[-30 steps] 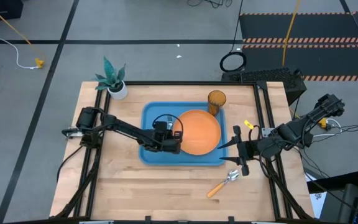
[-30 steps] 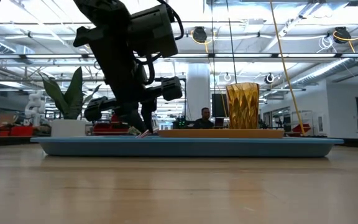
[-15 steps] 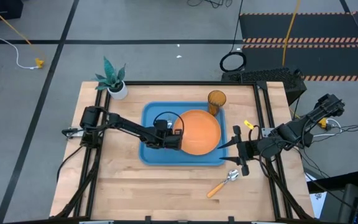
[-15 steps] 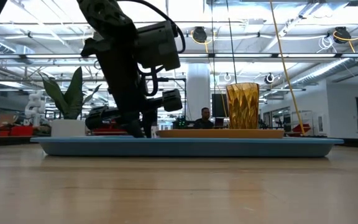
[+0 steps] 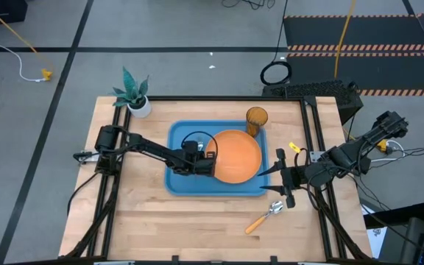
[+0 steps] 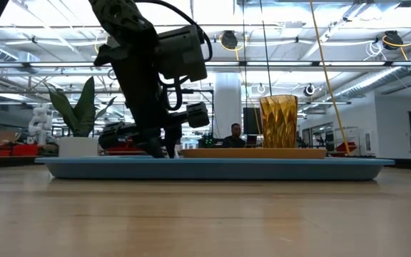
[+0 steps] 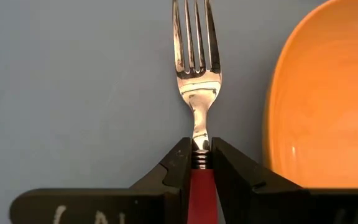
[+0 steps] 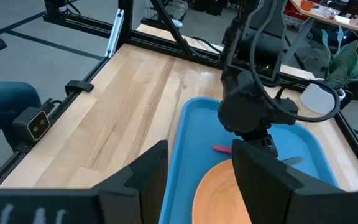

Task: Pick and place plate/cup/fork/spoon on tray
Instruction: Put the red fork on the blue tray to the left side of the yellow plate, then put the yellow spoon on the blue tray to the left side of the red fork

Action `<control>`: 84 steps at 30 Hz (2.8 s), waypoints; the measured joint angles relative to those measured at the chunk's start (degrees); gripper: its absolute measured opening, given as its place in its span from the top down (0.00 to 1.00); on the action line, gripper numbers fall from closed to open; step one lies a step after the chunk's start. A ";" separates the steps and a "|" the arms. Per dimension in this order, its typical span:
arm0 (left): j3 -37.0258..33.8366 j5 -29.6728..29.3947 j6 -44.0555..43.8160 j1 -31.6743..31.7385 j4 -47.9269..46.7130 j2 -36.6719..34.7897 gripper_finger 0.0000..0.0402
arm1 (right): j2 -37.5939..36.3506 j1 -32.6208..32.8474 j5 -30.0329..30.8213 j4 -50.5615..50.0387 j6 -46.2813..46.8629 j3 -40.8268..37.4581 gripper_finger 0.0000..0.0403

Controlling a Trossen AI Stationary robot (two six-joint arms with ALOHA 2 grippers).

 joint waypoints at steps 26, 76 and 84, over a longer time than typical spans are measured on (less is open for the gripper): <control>0.00 -0.83 -0.25 0.00 0.04 0.00 0.84 | 0.00 0.00 0.00 0.00 0.00 0.00 0.58; 0.22 -6.96 11.04 -4.38 -3.42 -10.33 0.71 | -0.02 0.00 -2.45 -0.14 4.37 0.00 0.58; 0.22 -9.87 32.22 -7.69 -1.62 -22.42 0.77 | 2.15 2.95 -17.97 -1.31 8.03 -4.47 0.58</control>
